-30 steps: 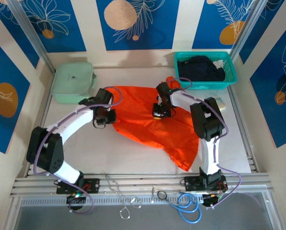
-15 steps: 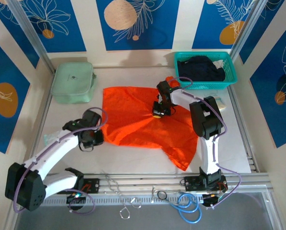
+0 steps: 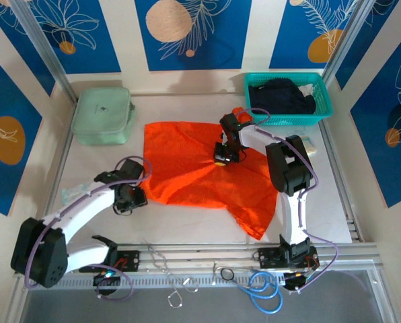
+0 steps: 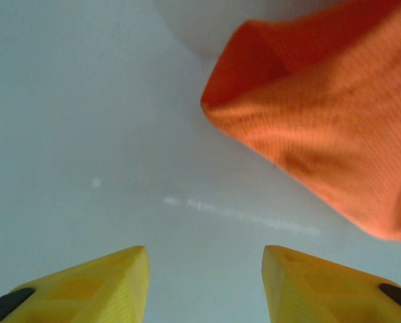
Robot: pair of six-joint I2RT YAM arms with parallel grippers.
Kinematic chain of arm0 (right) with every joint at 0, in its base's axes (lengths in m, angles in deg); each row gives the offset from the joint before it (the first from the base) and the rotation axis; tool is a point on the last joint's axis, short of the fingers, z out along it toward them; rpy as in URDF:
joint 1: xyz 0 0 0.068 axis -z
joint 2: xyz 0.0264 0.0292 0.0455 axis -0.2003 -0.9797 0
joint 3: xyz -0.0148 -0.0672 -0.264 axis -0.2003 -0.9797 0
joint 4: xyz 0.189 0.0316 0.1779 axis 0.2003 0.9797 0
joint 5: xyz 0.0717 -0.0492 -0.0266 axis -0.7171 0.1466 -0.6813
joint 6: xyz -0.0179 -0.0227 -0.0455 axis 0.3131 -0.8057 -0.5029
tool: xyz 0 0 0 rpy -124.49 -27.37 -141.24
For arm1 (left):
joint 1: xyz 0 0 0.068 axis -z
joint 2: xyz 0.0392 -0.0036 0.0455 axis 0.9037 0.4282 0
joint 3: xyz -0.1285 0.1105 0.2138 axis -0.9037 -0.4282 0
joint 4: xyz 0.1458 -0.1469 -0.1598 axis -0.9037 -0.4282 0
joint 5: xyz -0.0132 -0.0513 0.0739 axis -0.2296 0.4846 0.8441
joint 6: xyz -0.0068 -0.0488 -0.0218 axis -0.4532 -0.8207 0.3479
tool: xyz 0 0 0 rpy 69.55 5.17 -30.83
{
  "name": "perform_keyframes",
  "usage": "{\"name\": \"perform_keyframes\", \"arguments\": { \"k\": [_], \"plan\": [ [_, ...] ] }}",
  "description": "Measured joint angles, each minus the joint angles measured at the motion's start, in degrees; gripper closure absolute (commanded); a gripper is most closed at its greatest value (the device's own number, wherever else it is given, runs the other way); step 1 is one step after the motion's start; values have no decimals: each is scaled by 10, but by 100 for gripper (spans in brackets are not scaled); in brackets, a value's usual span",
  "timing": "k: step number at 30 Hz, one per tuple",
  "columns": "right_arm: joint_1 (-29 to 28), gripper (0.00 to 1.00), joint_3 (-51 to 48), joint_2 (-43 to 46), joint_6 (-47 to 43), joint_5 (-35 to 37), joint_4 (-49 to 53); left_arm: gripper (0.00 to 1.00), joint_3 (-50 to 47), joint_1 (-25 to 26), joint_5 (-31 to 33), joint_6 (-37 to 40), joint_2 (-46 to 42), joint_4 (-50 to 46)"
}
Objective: Fold and stack the t-shirts
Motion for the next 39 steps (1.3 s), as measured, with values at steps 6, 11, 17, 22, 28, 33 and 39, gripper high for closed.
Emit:
{"name": "perform_keyframes", "arguments": {
  "k": [6,11,17,22,28,33,39],
  "plan": [
    [0,100,0,0,0,-2,0,49,16,-9,26,9,47,50],
    [0,100,-2,1,-2,-2,-1,49,37,-22,32,22,83,85],
    [1,100,-5,1,-5,-6,-4,54,37,-30,32,33,119,108],
    [4,100,-6,1,-7,-10,-5,60,37,-32,31,40,126,119],
    [7,100,-7,1,-7,-16,-6,63,37,-32,29,42,126,123],
    [9,100,-7,1,-7,-18,-5,65,36,-32,26,42,123,122],
    [10,100,-7,1,-11,-20,-5,66,24,-32,23,41,111,120]
  ]
}}
